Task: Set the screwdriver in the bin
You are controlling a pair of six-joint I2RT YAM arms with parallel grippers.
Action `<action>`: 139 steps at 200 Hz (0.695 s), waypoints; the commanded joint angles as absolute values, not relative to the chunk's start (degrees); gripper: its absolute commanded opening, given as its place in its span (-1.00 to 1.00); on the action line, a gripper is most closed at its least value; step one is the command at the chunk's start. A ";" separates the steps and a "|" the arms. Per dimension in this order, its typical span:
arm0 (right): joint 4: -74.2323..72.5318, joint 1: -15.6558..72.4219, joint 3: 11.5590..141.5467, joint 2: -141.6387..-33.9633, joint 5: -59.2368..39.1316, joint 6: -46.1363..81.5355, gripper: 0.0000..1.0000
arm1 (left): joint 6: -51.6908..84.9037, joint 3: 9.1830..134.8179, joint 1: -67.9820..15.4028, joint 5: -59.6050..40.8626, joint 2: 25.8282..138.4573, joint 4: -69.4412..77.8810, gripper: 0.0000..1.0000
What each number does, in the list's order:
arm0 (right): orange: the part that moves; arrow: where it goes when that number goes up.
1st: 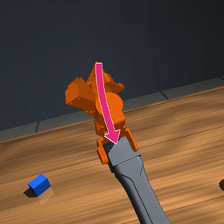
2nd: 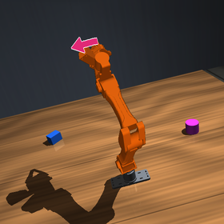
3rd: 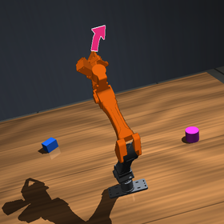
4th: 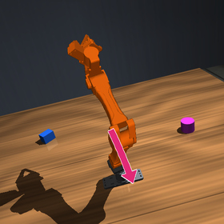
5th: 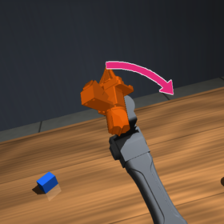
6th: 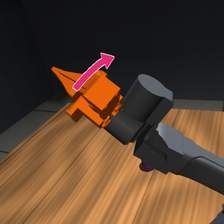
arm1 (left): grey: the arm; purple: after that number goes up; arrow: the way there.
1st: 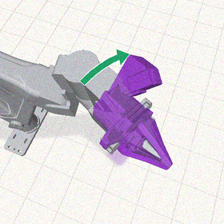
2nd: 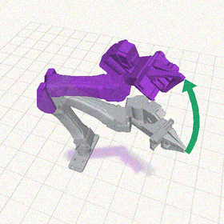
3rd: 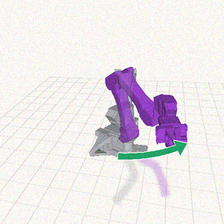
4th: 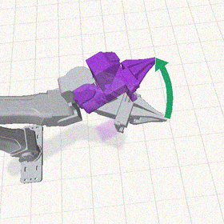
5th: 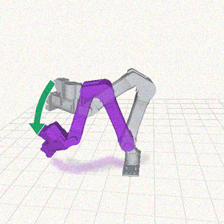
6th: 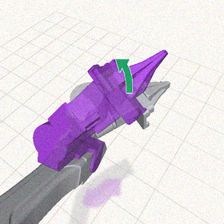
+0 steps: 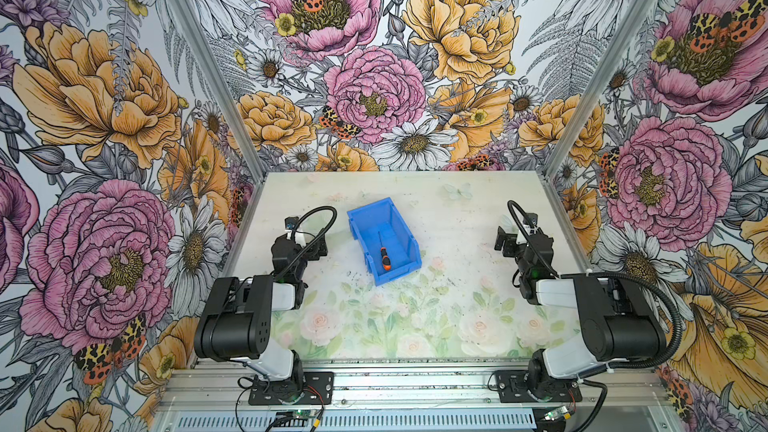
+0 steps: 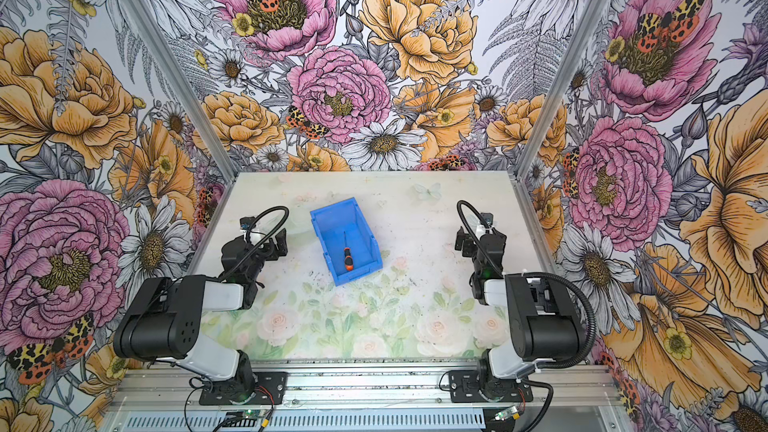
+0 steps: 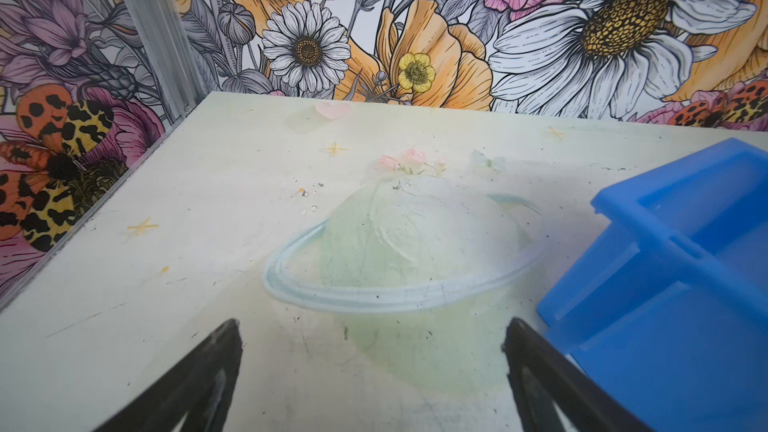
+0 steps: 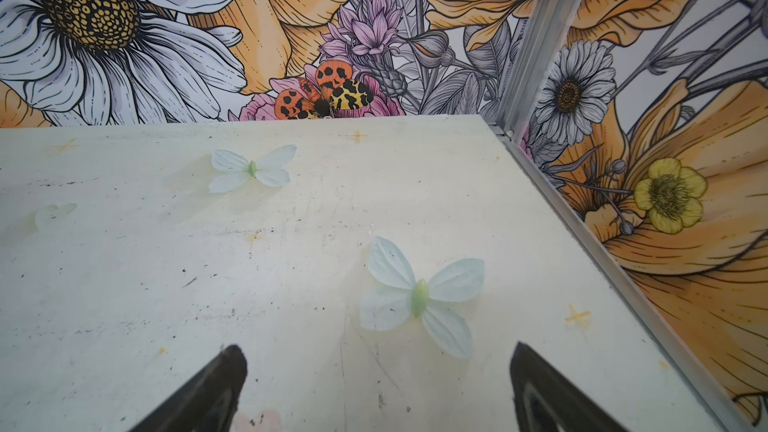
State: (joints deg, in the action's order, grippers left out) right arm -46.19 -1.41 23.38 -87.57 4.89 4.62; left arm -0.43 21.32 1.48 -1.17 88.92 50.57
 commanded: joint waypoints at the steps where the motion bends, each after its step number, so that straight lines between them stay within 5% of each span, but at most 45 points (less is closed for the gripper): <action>1: -48.56 -1.00 22.95 -88.07 5.68 4.74 0.99 | -2.17 21.49 -0.83 5.10 88.59 53.69 0.97; 139: -49.03 -0.88 22.65 -87.80 5.79 4.53 0.99 | -1.58 21.97 0.12 3.01 88.59 52.62 0.97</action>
State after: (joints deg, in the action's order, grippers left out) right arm -46.19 -1.41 23.35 -87.57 4.91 4.62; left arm -1.04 21.32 -0.49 3.49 88.92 51.72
